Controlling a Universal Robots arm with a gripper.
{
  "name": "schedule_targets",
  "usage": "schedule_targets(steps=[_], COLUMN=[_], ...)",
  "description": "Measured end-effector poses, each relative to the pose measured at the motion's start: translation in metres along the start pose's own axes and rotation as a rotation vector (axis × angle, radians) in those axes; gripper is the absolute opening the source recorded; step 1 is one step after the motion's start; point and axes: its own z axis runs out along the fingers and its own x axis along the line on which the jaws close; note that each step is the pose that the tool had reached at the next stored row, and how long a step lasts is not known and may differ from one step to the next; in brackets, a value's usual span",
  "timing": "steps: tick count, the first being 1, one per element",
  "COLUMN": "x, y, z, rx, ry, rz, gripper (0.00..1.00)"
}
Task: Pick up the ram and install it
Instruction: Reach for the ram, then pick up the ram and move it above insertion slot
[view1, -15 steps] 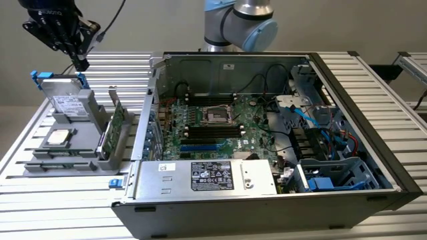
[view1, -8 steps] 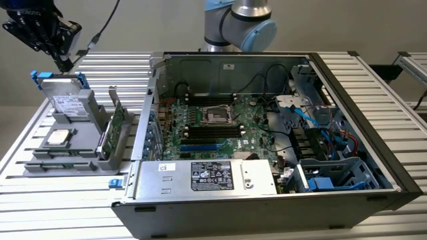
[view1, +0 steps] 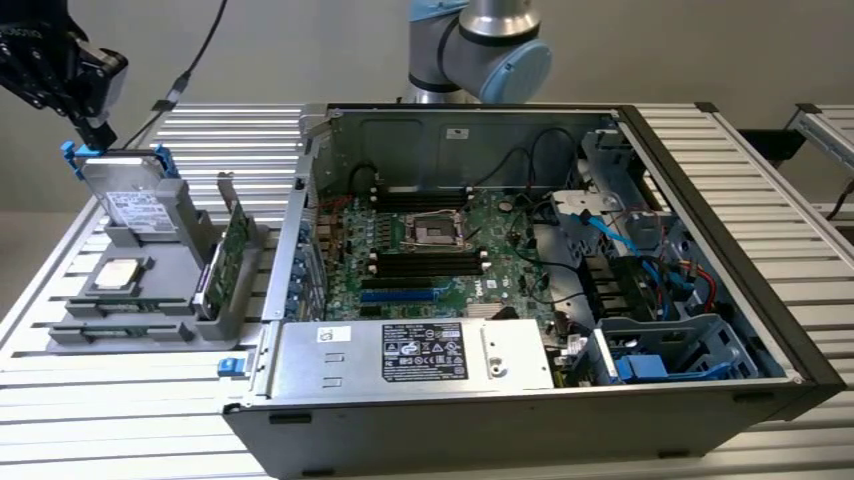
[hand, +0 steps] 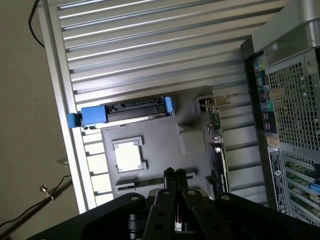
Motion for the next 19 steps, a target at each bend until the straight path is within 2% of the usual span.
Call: schedule_targets(steps=[7, 9, 19], x=[0.001, -0.001, -0.001], y=[-0.0181, -0.0235, -0.0235], z=[0.0027, 0.0028, 0.0028], rx=[-0.001, -0.0042, -0.0045], ry=[0.002, 0.0026, 0.0027], rz=[-0.008, -0.008, -0.008], gripper=[0.1, 0.1, 0.1])
